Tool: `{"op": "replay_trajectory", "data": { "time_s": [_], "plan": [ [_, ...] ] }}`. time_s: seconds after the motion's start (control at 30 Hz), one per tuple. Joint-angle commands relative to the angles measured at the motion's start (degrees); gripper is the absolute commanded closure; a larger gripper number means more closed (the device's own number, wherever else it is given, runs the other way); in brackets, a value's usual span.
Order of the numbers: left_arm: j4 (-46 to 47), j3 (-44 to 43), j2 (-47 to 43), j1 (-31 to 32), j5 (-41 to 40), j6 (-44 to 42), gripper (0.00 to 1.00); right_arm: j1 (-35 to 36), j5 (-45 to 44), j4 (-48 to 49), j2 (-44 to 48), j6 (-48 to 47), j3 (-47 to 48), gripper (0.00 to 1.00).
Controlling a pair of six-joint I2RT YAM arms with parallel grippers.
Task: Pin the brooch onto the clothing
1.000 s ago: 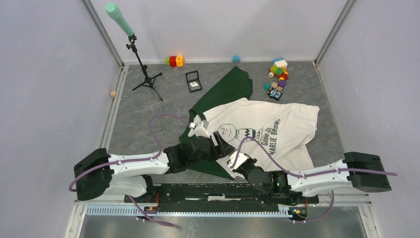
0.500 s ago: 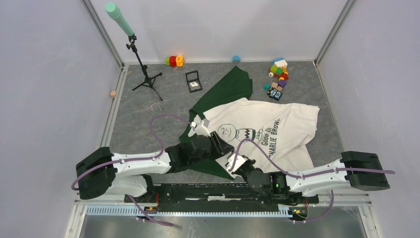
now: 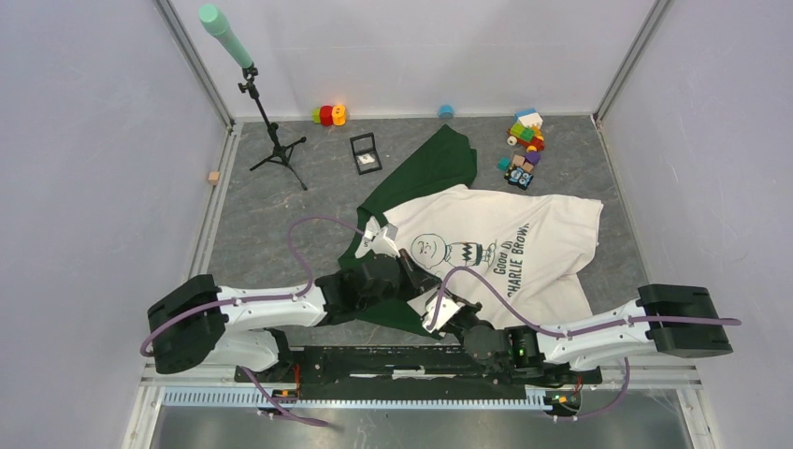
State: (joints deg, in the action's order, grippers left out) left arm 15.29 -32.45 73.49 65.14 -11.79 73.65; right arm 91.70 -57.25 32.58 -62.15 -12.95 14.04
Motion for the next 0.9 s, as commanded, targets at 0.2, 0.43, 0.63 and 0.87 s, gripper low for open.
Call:
{"op": "replay_trajectory", "data": {
  "time_s": [0.2, 0.43, 0.63, 0.87],
  "plan": [
    [4.99, 3.79, -2.44, -6.62, 8.46, -3.29, 0.98, 1.62, -1.69, -13.24, 7.56, 10.65, 5.55, 0.33],
    [4.84, 7.55, -9.24, -16.40, 20.36, -14.15, 0.98, -7.45, 14.47, -25.66, 18.70, 18.11, 8.77, 0.16],
    [-1.31, 4.33, -15.40, -17.86, 33.50, -29.70, 0.98, -28.05, 51.43, -29.83, 19.85, 19.93, 12.32, 0.16],
    [-8.10, 3.88, -23.85, -17.86, 41.41, -37.52, 0.98, -36.48, 77.57, -24.18, 21.50, 25.52, 12.04, 0.19]
  ]
}}
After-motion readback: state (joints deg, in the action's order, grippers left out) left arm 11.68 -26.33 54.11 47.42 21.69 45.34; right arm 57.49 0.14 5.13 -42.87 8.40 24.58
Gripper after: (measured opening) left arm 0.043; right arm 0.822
